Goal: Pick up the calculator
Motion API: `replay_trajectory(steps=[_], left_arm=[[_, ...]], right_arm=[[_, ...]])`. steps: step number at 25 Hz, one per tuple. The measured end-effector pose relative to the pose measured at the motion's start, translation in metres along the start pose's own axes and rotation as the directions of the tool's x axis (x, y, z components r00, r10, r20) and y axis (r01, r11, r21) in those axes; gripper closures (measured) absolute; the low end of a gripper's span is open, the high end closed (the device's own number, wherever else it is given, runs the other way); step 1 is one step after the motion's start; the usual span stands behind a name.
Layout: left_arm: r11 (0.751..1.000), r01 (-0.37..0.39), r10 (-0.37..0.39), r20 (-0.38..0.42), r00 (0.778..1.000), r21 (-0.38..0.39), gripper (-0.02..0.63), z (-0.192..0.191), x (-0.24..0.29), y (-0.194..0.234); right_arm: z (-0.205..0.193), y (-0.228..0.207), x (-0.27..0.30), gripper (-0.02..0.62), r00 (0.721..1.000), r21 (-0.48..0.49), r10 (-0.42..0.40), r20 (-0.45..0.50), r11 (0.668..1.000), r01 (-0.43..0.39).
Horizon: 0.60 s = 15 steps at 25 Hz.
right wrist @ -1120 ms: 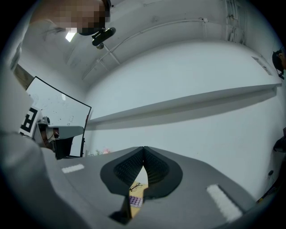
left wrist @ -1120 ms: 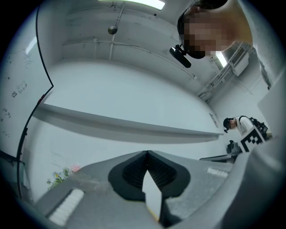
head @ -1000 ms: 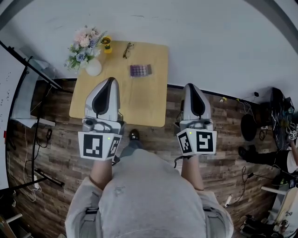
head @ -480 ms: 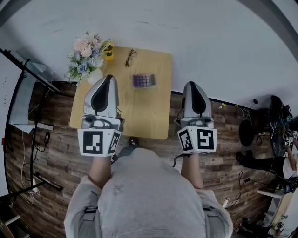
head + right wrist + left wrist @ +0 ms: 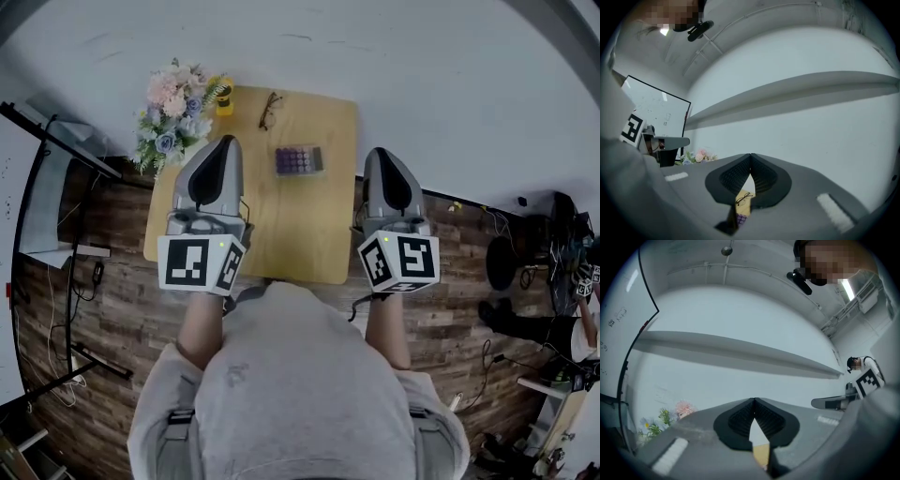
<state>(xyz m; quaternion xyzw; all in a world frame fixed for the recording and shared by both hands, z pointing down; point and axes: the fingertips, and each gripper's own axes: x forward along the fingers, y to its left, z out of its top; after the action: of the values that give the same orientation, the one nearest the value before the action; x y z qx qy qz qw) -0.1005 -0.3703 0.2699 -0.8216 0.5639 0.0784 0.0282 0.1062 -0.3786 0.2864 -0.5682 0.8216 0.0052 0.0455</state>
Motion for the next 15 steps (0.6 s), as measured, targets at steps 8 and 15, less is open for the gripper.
replay_trajectory(steps=[8,15], left_arm=[[0.997,0.062,-0.070,-0.178,0.982,-0.052,0.601,-0.061,0.035,0.005],[0.991,0.059,-0.096,-0.332,0.938,-0.119,0.601,-0.125,0.051,0.014]], right_arm=[[-0.053,-0.004,0.034,0.594,0.986,0.051,0.029,-0.163,0.998,-0.021],[-0.115,-0.011,0.051,0.594,0.945,0.105,0.032,-0.326,0.994,0.002]])
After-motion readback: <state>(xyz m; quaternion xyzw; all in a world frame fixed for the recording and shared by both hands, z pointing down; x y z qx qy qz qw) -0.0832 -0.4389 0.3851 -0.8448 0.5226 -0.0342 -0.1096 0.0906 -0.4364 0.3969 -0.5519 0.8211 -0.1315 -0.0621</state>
